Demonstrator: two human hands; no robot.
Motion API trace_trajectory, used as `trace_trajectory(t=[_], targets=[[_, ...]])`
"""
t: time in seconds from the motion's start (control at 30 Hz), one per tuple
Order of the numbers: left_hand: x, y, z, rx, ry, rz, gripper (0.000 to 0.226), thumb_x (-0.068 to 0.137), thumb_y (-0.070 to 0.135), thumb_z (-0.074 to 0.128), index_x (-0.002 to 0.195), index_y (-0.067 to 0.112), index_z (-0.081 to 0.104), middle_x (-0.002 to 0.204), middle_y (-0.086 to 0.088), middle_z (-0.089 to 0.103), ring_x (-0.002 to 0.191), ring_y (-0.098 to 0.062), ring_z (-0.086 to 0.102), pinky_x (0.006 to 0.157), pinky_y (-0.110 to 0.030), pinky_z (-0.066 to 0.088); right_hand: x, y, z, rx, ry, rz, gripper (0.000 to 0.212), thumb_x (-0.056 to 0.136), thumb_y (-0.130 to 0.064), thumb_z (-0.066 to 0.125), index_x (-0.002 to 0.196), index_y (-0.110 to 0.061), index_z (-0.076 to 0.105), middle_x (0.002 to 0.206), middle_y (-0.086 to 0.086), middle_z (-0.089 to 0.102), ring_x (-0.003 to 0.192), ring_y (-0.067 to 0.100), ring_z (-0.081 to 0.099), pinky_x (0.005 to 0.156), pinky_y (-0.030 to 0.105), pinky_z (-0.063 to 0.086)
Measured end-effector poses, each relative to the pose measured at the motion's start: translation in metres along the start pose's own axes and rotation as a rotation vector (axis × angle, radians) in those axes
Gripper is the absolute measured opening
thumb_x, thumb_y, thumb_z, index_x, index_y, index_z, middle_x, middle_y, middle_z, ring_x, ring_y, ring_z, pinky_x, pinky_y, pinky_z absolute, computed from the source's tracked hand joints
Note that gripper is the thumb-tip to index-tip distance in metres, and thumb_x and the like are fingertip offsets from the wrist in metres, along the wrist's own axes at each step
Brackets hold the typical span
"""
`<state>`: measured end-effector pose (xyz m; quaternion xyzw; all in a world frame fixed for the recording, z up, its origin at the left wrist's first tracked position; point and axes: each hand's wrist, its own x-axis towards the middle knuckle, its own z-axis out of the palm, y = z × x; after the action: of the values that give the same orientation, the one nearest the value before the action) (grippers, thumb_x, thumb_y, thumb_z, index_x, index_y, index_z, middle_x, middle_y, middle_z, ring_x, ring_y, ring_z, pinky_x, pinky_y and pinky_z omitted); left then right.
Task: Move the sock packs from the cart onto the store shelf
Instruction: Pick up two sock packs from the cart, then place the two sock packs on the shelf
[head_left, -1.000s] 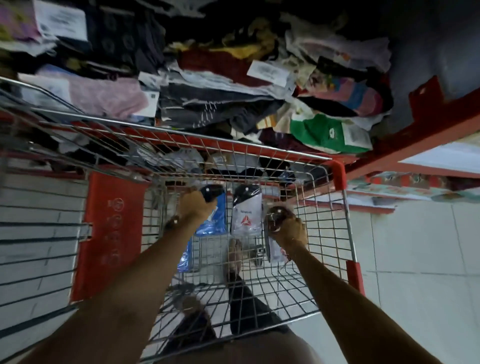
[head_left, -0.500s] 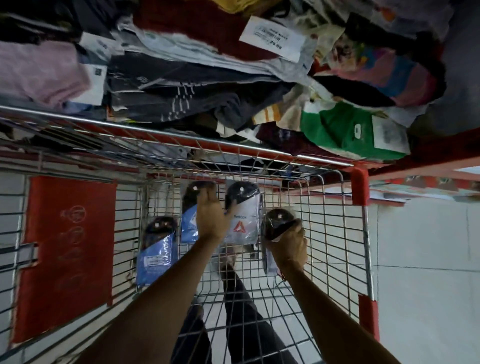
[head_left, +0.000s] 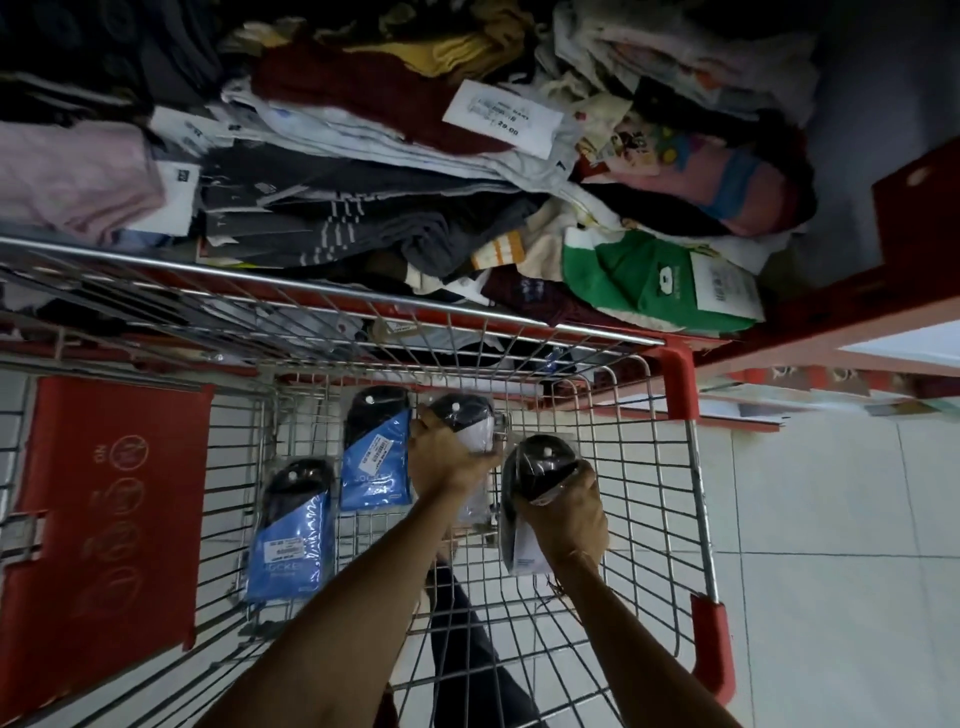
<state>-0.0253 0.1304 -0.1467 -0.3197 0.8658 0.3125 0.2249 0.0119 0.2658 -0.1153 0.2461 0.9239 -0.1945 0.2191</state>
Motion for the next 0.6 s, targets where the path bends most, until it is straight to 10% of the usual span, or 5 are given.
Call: trace_trajectory(t=[0.2,0.37,0.6], targets=[[-0.051,-0.01,-0.067,-0.128,0.081,0.089,0.105,0.05,0.055,0.087,0.134,0.013,0.04,0.091,0.004,0.064,0.054,-0.003,0.049,0.04,-0.012,0.036,-0.038,-0.015,-0.048,0.097,0.056,-0.129,0.092,0.059,-0.049,0.086,0.127,-0.008,0.039,0.112,0.014,0.066,0.095,0.032,0.066,0.076,0.038,0.056],[-0.092,-0.006,-0.144,-0.349,0.186,0.27,0.107,0.041,0.056,0.088,0.134,0.026,0.045,0.08,0.016,0.066,0.062,-0.001,0.061,0.045,-0.013,0.049,-0.083,-0.046,-0.101,0.235,0.189,-0.341,0.1,0.058,-0.053,0.084,0.135,-0.015,0.033,0.1,0.005,0.069,0.085,0.03,0.069,0.069,0.034,0.055],[-0.122,0.017,-0.258,-0.454,0.435,0.567,0.117,0.046,0.044,0.089,0.146,0.021,0.034,0.136,-0.003,0.057,0.121,-0.022,0.056,0.096,-0.032,0.05,-0.125,-0.116,-0.181,0.377,0.426,-0.546,0.096,0.057,-0.051,0.085,0.133,-0.015,0.038,0.103,0.01,0.071,0.093,0.026,0.067,0.072,0.029,0.053]])
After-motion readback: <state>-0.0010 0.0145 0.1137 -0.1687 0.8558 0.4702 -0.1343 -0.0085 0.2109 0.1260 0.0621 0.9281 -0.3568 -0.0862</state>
